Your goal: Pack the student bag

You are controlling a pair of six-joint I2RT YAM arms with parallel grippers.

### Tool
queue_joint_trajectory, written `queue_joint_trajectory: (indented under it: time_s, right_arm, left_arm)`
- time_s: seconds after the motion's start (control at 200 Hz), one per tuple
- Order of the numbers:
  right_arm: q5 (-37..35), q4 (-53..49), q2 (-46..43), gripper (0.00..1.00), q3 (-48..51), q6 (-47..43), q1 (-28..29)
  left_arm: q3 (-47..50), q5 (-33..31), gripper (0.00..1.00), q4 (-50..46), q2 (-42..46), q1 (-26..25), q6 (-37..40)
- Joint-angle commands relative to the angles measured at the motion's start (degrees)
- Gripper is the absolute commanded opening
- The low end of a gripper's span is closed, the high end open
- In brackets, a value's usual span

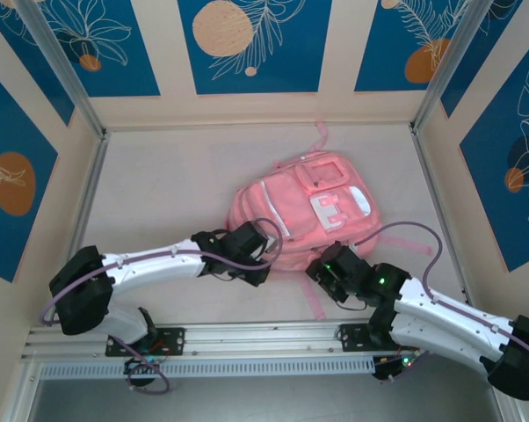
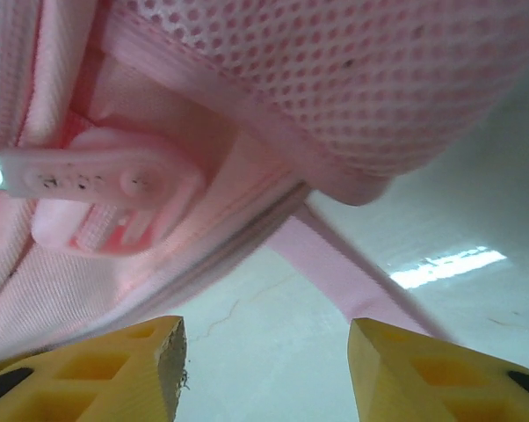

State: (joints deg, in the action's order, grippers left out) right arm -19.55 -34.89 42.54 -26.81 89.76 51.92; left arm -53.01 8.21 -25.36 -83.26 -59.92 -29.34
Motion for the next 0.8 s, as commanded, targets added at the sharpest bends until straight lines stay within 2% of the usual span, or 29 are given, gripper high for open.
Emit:
queue_joint_trajectory:
  time_s: [0.0,0.165,0.285,0.345,0.51,0.59,0.625,0.795]
  right_arm:
    - [-1.6,7.0,0.3,0.55,0.8,-1.0,-0.9]
    - [-1.0,17.9,0.9,0.55,6.0,-1.3,-1.9]
    - [-1.0,24.7,2.1,0.51,9.7,-1.0,-2.6]
    - [-0.9,25.8,2.8,0.44,10.2,-1.5,-3.2]
    - [-0.7,24.7,3.2,0.13,10.6,-1.7,-5.1]
    - [-0.7,23.2,2.9,0.02,10.9,-1.6,-5.8]
    - [-0.8,22.4,2.6,0.00,11.1,-1.6,-6.1]
    - [-1.2,19.2,0.7,0.00,11.3,-3.9,-8.2]
  left_arm:
    - [-2.9,4.8,0.00,2.1,-0.2,-1.9,2.1]
    - [-2.4,8.8,0.00,5.3,1.1,-2.9,2.0]
    - [-1.3,11.5,0.00,8.3,1.6,-2.9,1.3]
    - [-1.1,11.9,0.00,8.9,1.3,-2.9,1.1]
    - [-1.1,10.8,0.00,8.5,-0.1,-3.0,1.4]
    - [-1.3,8.8,0.00,7.5,-0.4,-2.9,1.7]
    - [-1.4,7.8,0.00,6.8,-0.6,-2.9,1.9]
    - [-1.7,3.3,0.00,3.4,-0.6,-2.8,2.6]
